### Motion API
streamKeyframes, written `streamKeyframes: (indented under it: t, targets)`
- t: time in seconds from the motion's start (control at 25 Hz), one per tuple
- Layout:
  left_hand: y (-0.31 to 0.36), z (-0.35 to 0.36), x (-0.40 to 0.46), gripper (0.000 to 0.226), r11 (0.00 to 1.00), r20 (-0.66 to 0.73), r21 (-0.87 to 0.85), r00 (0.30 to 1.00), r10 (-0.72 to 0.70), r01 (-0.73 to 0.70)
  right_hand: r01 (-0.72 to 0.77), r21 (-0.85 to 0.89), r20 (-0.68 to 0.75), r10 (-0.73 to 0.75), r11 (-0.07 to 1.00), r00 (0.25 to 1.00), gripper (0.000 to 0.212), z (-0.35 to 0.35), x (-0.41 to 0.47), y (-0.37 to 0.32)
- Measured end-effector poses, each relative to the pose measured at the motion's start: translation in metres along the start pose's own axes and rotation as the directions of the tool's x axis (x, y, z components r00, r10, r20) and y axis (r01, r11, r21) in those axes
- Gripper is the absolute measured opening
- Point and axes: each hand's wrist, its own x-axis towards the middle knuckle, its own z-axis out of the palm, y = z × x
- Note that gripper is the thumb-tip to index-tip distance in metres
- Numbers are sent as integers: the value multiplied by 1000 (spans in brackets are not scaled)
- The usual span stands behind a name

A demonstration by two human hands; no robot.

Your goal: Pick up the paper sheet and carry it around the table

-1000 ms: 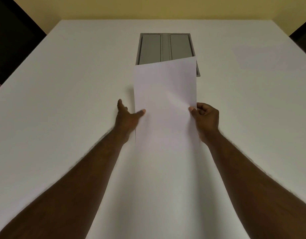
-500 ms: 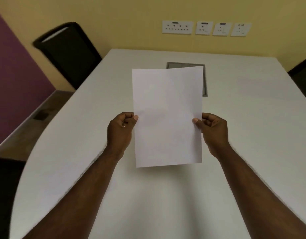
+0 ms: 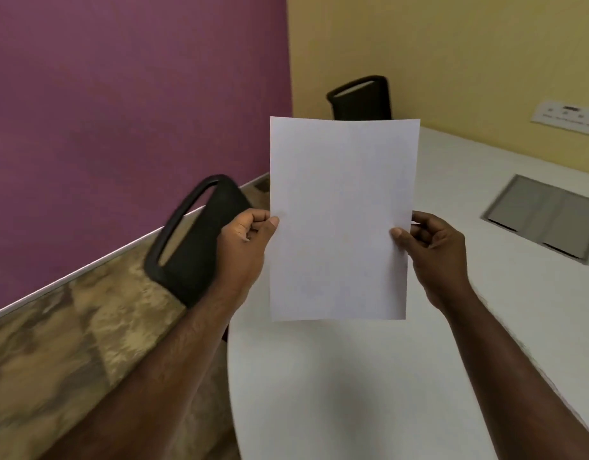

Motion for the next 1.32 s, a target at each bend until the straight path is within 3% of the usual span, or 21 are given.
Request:
streamKeyframes:
  t: [0.4, 0.68, 0.8, 1.08, 1.32]
  targets:
    - [-5, -275, 1, 5, 998, -314, 46, 948, 42, -29, 65, -5, 283, -61, 998, 957, 38, 270, -39, -35]
    - [-29, -446, 41, 12, 995, -401, 100, 914, 65, -27, 150, 10, 405, -141, 989, 903, 55, 456, -52, -44]
    - [-36, -492, 71, 7, 992, -416, 122, 907, 66, -17, 175, 30, 434, -170, 984, 885, 55, 511, -38, -44]
    - [-66, -550, 198, 5, 990, -434, 133, 896, 96, -42, 250, 30, 457, -236, 968, 858, 24, 620, 55, -31]
    - [-85, -556, 351, 8, 992, -396, 110, 913, 101, -62, 276, 9, 434, -253, 961, 865, 23, 683, 177, -9]
